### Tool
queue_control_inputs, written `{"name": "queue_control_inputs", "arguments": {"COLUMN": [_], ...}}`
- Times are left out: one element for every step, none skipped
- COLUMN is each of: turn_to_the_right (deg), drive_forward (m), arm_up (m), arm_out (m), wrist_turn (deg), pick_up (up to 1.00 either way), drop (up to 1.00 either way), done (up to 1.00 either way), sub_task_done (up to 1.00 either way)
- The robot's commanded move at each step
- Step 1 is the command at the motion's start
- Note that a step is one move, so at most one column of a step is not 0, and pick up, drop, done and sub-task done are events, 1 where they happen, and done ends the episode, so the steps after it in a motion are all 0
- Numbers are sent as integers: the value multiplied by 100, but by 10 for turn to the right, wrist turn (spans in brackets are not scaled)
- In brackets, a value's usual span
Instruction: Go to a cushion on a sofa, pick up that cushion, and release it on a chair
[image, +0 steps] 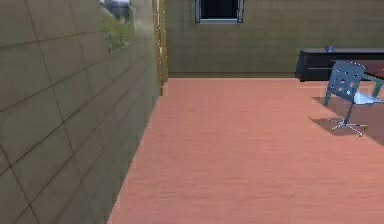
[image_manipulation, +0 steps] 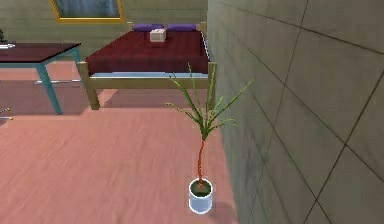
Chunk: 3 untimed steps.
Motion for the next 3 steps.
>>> {"name": "queue_control_inputs", "arguments": {"turn_to_the_right": [-30, 0, 0], "drive_forward": [0, 100, 100], "arm_up": [0, 0, 0], "arm_out": [0, 0, 0], "wrist_turn": [0, 0, 0], "pick_up": [0, 0, 0], "drop": [0, 0, 0], "done": [0, 0, 0], "sub_task_done": [0, 0, 0]}}
